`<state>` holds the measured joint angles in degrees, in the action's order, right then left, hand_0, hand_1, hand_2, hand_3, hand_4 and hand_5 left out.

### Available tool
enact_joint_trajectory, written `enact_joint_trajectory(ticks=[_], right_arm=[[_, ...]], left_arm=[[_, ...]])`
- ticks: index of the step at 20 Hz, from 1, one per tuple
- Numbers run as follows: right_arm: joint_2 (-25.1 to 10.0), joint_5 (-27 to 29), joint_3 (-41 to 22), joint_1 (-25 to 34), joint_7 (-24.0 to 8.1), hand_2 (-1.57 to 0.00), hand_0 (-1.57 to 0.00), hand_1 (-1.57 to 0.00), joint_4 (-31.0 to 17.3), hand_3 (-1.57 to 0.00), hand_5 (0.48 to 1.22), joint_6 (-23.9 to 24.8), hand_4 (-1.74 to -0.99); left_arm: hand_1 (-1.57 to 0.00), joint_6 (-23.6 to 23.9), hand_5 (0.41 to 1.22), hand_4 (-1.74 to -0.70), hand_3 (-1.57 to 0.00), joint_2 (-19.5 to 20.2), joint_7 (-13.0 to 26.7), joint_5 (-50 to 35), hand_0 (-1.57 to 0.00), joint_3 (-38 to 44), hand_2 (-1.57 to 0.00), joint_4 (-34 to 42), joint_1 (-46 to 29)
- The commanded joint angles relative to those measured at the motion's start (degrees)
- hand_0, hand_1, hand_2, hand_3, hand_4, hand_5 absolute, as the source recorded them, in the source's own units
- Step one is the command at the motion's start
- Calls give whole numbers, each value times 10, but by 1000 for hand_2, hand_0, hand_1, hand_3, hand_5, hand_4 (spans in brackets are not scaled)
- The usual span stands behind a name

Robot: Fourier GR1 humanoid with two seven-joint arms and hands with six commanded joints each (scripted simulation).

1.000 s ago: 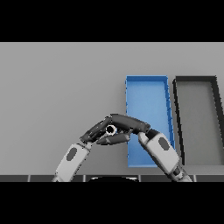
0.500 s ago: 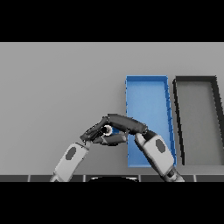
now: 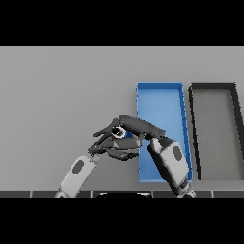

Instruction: Pick up the blue pipe and place it into the blue bin.

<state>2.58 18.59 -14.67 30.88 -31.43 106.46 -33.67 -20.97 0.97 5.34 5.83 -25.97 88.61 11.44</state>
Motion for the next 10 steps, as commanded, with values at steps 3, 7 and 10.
enact_joint_trajectory(ticks=[3, 7, 10], right_arm=[[-21, 83, 32, 64, -34, -1571, -1571, -1571, -7, -1571, 1221, 60, -1494], [-75, 178, 75, 188, -26, -1571, -1571, -1571, -37, -1571, 1221, 147, -1497], [-98, 154, 121, 240, -14, -1571, -1571, -1571, -79, -1571, 1221, 184, -1498]], left_arm=[[-5, 3, 485, -971, -4, 1, 12, -3, -6, 3, -5, 7, 5], [-2, -3, 474, -954, -1, 8, 9, -4, -2, 0, -2, 13, -4], [0, -5, 468, -947, 0, 13, -2, -2, 0, 1, 0, 13, -4]])
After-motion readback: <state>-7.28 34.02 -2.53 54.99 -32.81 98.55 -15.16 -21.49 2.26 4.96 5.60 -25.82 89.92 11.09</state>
